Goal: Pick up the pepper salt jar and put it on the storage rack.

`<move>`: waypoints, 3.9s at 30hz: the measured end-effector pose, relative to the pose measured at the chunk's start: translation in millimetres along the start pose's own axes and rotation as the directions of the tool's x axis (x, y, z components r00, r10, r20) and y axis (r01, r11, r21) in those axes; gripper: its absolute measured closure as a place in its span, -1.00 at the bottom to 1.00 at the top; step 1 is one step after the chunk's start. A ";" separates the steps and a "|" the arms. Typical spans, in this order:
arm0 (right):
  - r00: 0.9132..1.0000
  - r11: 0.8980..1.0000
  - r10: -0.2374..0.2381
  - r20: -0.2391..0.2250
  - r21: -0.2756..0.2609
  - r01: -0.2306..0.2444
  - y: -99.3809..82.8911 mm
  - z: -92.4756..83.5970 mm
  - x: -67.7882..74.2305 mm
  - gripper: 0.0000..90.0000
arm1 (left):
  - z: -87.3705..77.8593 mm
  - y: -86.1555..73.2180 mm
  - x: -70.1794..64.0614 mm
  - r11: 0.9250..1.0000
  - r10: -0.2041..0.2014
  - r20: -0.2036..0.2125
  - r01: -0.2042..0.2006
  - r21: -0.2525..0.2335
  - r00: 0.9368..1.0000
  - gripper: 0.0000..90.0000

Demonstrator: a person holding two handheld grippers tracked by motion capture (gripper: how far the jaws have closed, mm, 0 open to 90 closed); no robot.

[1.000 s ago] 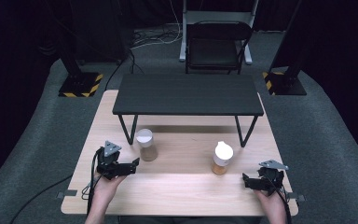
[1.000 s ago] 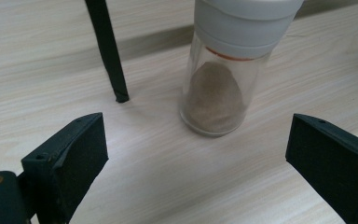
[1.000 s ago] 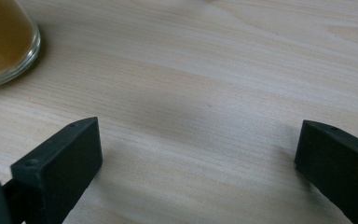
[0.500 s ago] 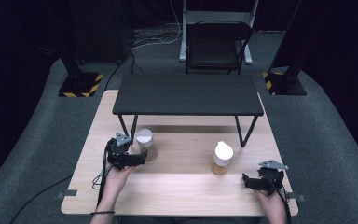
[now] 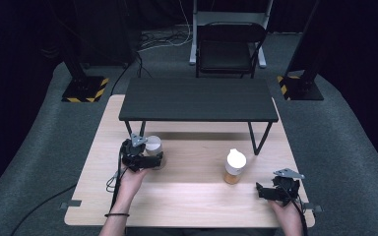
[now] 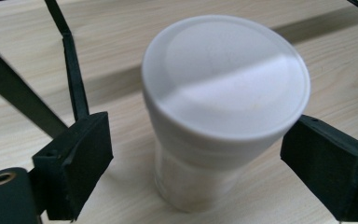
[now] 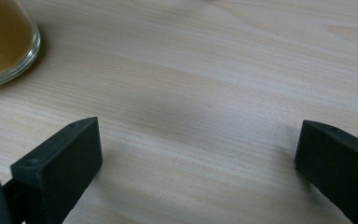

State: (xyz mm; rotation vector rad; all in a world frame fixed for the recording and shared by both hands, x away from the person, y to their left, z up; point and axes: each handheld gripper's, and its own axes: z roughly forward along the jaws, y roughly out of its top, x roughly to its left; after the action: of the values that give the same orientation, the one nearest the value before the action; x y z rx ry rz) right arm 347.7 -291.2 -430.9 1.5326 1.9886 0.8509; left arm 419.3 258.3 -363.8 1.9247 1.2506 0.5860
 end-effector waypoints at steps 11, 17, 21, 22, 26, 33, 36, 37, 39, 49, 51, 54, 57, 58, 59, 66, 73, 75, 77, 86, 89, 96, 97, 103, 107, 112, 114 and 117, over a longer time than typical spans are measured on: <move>1.000 1.000 -0.002 -0.002 0.000 0.002 0.0 0.1 -0.5 -1.00 | 14.5 5.1 -5.6 1.000 -0.011 0.001 0.011 -0.023 1.000 -0.40; 1.000 1.000 -0.002 -0.002 0.000 0.002 0.2 0.2 -0.5 -1.00 | 16.3 4.3 -10.2 0.999 -0.026 -0.020 0.026 -0.032 0.999 -0.27; 1.000 1.000 -0.002 -0.002 0.000 0.002 0.2 0.2 -0.5 -1.00 | 15.7 7.6 -10.5 1.000 -0.025 -0.021 0.025 -0.018 0.999 -0.26; 1.000 1.000 -0.002 -0.002 0.000 0.002 0.2 0.2 -0.5 -1.00 | 14.8 9.6 -10.4 1.000 -0.022 -0.019 0.022 -0.008 1.000 -0.26; 1.000 1.000 -0.002 -0.002 0.000 0.002 0.2 0.2 -0.6 -1.00 | 11.2 11.8 -10.5 1.000 -0.013 -0.011 0.013 0.007 1.000 -0.26; 1.000 1.000 -0.003 -0.002 0.000 0.003 0.2 0.2 -0.6 -1.00 | -6.4 17.6 -10.1 1.000 0.000 0.001 0.000 -0.004 1.000 -0.26; 1.000 1.000 -0.002 -0.002 0.000 0.002 0.2 0.2 -0.5 -1.00 | -16.9 22.1 -11.6 1.000 0.015 -0.008 -0.015 -0.016 1.000 -0.26; 1.000 1.000 -0.002 -0.002 0.000 0.002 0.2 0.2 -0.6 -1.00 | -20.4 23.8 -11.6 1.000 0.018 -0.010 -0.019 -0.020 1.000 -0.26; 1.000 1.000 -0.002 -0.002 0.000 0.002 0.2 0.2 -0.6 -1.00 | -27.0 27.7 -10.3 1.000 0.018 -0.006 -0.018 -0.025 1.000 -0.26; 1.000 1.000 -0.002 -0.002 0.000 0.002 0.2 0.2 -0.5 -1.00 | -50.4 49.7 -8.1 0.998 0.044 0.014 -0.044 -0.042 0.999 -0.26; 1.000 1.000 -0.002 -0.002 0.000 0.002 0.2 0.2 -0.5 -1.00 | -54.0 54.5 -9.2 0.998 0.052 0.013 -0.051 -0.043 0.999 -0.26; 1.000 1.000 -0.002 -0.002 0.000 0.002 0.2 0.2 -0.5 -1.00 | -59.8 61.4 -9.7 0.997 0.063 0.017 -0.062 -0.045 0.998 -0.26; 1.000 1.000 -0.002 -0.002 0.000 0.002 0.2 0.2 -0.5 -1.00 | -65.1 68.1 -9.0 0.996 0.069 0.025 -0.068 -0.050 0.997 -0.26; 1.000 1.000 -0.002 -0.002 0.000 0.002 0.2 0.2 -0.5 -1.00 | -66.9 70.4 -9.4 0.996 0.073 0.025 -0.072 -0.052 0.997 -0.26; 1.000 1.000 -0.002 -0.002 0.000 0.002 0.2 0.2 -0.5 -1.00 | -68.9 73.2 -10.0 0.996 0.078 0.023 -0.077 -0.053 0.997 -0.26; 1.000 1.000 -0.002 -0.002 0.000 0.002 0.2 0.2 -0.5 -1.00 | -85.7 96.1 -15.0 0.992 0.106 0.015 -0.104 -0.064 0.994 -0.26; 1.000 1.000 -0.002 -0.002 0.000 0.002 0.2 0.2 -0.5 -1.00 | -98.9 118.0 -17.9 0.989 0.128 0.024 -0.127 -0.072 0.991 -0.26; 1.000 1.000 -0.002 -0.002 0.000 0.002 0.3 0.2 -0.5 -1.00 | -101.2 122.9 -17.2 0.990 0.125 0.033 -0.122 -0.074 0.992 -0.26; 1.000 1.000 -0.002 -0.002 0.000 0.002 0.2 0.2 -0.5 -1.00 | -103.5 129.0 -16.9 0.990 0.126 0.038 -0.123 -0.069 0.991 -0.26; 1.000 1.000 -0.001 -0.001 0.000 0.001 0.3 0.3 -0.3 -1.00 | -113.7 153.4 -16.7 0.989 0.124 0.038 -0.121 -0.082 0.992 -0.26; 1.000 1.000 -0.001 -0.001 0.000 0.001 0.3 0.3 -0.3 -1.00 | -115.0 161.3 -16.1 0.990 0.120 0.039 -0.116 -0.086 0.992 -0.26; 1.000 1.000 -0.002 0.000 -0.002 0.002 0.0 0.5 -0.3 -1.00 | -110.0 179.9 -18.3 0.991 0.112 0.013 -0.111 -0.078 0.994 -0.26; 1.000 1.000 -0.002 0.000 -0.002 0.002 0.1 0.5 -0.4 -1.00 | -108.7 182.4 -17.9 0.991 0.108 0.011 -0.107 -0.078 0.994 -0.26; 1.000 1.000 -0.001 -0.001 -0.002 0.001 0.1 0.4 -0.4 -1.00 | -101.7 191.1 -16.1 0.992 0.084 -0.007 -0.084 -0.089 0.996 -0.26; 1.000 1.000 -0.001 -0.001 -0.002 0.001 0.2 0.7 -0.4 -1.00 | -95.0 197.0 -14.5 0.994 0.061 -0.008 -0.061 -0.094 0.998 -0.26; 1.000 1.000 -0.001 -0.001 -0.002 0.001 0.2 0.6 -0.4 -1.00 | -85.8 204.5 -12.4 0.994 0.043 -0.005 -0.043 -0.097 0.999 -0.26; 1.000 1.000 -0.001 -0.001 -0.002 0.001 0.3 0.6 -0.4 -1.00 | -82.8 207.2 -12.7 0.995 0.042 -0.007 -0.042 -0.096 0.999 -0.26; 1.000 1.000 -0.001 -0.001 -0.002 0.001 0.2 0.6 -0.4 -1.00 | -77.8 210.8 -12.6 0.995 0.035 -0.008 -0.035 -0.092 0.999 -0.26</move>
State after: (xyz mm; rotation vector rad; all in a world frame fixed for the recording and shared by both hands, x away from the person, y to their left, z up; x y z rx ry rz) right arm 348.5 -291.4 -431.2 1.5305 1.9880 0.8533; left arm 477.4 223.4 -149.1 1.8723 1.1754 0.6576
